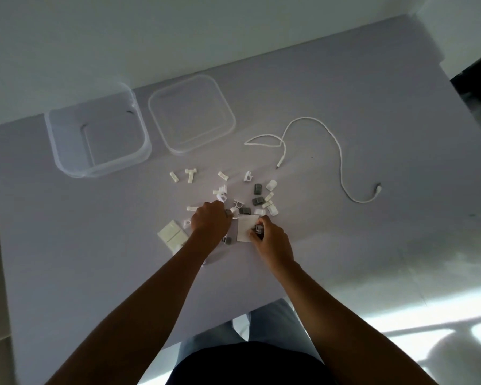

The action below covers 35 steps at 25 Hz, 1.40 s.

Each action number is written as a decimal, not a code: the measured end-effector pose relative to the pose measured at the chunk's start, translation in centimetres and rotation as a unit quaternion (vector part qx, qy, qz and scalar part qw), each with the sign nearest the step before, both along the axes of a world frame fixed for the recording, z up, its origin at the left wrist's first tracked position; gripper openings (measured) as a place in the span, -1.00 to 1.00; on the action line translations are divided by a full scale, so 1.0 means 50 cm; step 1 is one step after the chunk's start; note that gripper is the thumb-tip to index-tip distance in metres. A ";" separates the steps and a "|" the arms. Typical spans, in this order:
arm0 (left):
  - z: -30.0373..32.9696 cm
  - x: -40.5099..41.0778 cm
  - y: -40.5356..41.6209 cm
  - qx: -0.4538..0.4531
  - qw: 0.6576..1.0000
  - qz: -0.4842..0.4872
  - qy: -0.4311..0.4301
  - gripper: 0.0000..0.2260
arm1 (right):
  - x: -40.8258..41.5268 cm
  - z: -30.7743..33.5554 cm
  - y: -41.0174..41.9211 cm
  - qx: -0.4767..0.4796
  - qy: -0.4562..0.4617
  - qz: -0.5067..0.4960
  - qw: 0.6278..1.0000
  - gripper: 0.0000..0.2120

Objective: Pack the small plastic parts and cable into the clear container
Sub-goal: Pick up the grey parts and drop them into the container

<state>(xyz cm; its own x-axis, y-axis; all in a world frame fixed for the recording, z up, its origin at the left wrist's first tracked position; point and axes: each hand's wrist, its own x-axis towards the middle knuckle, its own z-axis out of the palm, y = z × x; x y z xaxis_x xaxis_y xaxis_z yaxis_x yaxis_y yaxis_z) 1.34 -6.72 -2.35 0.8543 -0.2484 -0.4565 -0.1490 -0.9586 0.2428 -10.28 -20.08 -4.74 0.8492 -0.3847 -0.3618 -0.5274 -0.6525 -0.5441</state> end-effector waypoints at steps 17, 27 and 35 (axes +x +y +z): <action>0.114 0.079 0.131 -0.280 0.933 0.215 0.071 -0.80 | 0.125 0.121 0.009 0.512 -0.039 -0.188 0.837 -0.84; 0.192 0.337 0.423 -0.197 0.943 0.216 -0.157 -0.76 | 0.420 0.208 0.260 0.463 -0.031 0.001 0.886 -0.82; 0.125 0.483 0.457 -0.016 0.997 0.060 -0.050 -0.72 | 0.624 0.195 0.380 0.072 -0.011 0.273 0.959 -0.73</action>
<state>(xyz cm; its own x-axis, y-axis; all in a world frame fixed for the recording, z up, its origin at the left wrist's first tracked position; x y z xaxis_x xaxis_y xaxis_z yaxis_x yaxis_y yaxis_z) 25.47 16.12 3.89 0.9200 -0.1547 -0.3601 -0.0587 -0.9628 0.2636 20.94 -1.06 4.99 0.9176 0.1724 -0.3581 -0.1162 -0.7452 -0.6566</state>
